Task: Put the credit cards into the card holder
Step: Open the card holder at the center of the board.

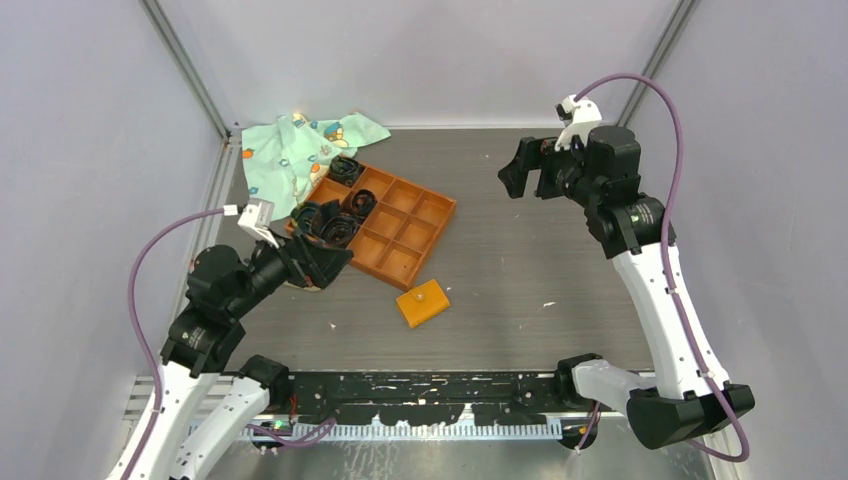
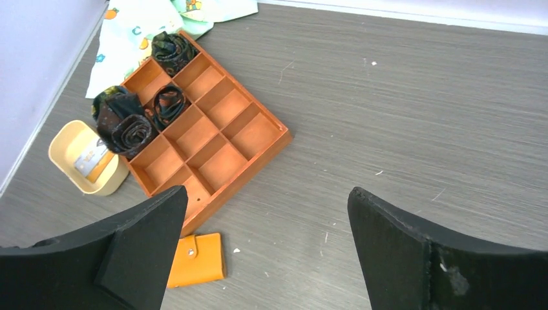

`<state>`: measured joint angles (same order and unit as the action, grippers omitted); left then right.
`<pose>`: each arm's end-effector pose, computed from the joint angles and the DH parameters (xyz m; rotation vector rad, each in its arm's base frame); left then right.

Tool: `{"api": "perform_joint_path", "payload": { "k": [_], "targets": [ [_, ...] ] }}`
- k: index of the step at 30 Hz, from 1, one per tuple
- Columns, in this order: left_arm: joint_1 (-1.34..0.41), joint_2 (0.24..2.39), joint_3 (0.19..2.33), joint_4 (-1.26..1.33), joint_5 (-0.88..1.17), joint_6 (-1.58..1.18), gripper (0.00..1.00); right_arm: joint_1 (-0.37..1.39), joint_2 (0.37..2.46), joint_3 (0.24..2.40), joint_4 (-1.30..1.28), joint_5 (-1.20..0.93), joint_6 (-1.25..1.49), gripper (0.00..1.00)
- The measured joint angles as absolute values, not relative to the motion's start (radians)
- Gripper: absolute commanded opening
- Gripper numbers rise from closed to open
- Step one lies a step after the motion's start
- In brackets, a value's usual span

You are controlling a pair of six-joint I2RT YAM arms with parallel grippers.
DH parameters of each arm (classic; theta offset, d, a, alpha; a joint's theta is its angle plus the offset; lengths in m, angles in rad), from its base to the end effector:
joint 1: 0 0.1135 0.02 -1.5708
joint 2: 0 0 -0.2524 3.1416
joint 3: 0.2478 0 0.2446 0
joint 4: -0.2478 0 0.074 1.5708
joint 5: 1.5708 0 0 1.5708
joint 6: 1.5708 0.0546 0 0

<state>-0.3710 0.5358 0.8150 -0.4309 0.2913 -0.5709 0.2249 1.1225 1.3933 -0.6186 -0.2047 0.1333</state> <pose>0.1241 -0.0651 0.3463 0.0459 1.8098 -0.9347 0.2343 0.0650 0.4188 -0.2272 1.9220 0.4362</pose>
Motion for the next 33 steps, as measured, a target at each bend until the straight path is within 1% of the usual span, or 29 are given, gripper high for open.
{"api": "perform_joint_path", "payload": {
  "k": [4, 8, 11, 12, 15, 16, 18, 20, 22, 25, 27, 31, 33],
  "targets": [
    [-0.371, 0.511, 0.739, -0.391, 0.340, -0.615, 0.96, 0.225, 1.118, 1.373, -0.617, -0.269, 0.140, 0.99],
    [-0.371, 0.521, 0.628, -0.331, 0.398, -0.692, 0.91, 0.221, 1.108, 1.283, -0.582, -0.456, 0.107, 1.00],
    [-0.371, 0.543, 0.550, -0.287, 0.439, -0.752, 0.87, 0.220, 1.110, 1.144, -0.506, -0.663, 0.047, 1.00],
    [-0.371, 0.550, 0.520, -0.268, 0.451, -0.774, 0.83, 0.220, 1.116, 1.092, -0.476, -0.712, 0.038, 0.99],
    [-0.375, 0.567, 0.434, -0.216, 0.465, -0.823, 0.77, 0.221, 1.176, 0.963, -0.406, -0.802, 0.008, 1.00],
    [-0.382, 0.574, 0.406, -0.206, 0.463, -0.834, 0.75, 0.221, 1.212, 0.937, -0.398, -0.808, -0.005, 0.97],
    [-0.402, 0.590, 0.358, -0.193, 0.448, -0.854, 0.71, 0.221, 1.285, 0.913, -0.395, -0.801, -0.028, 0.89],
    [-0.437, 0.613, 0.319, -0.186, 0.418, -0.865, 0.63, 0.223, 1.348, 0.910, -0.393, -0.788, -0.040, 0.82],
    [-0.483, 0.635, 0.282, -0.160, 0.376, -0.880, 0.59, 0.235, 1.410, 0.911, -0.391, -0.774, -0.054, 0.78],
    [-0.527, 0.668, 0.242, -0.109, 0.326, -0.894, 0.55, 0.285, 1.502, 0.925, -0.415, -0.728, -0.085, 0.75],
    [-0.543, 0.704, 0.221, -0.061, 0.304, -0.908, 0.53, 0.336, 1.568, 0.957, -0.454, -0.695, -0.110, 0.72],
    [-0.552, 0.808, 0.203, 0.030, 0.268, -0.921, 0.51, 0.399, 1.697, 1.056, -0.543, -0.655, -0.150, 0.66],
    [-0.558, 0.860, 0.203, 0.075, 0.261, -0.926, 0.51, 0.412, 1.756, 1.100, -0.572, -0.645, -0.162, 0.66]
  ]
}}
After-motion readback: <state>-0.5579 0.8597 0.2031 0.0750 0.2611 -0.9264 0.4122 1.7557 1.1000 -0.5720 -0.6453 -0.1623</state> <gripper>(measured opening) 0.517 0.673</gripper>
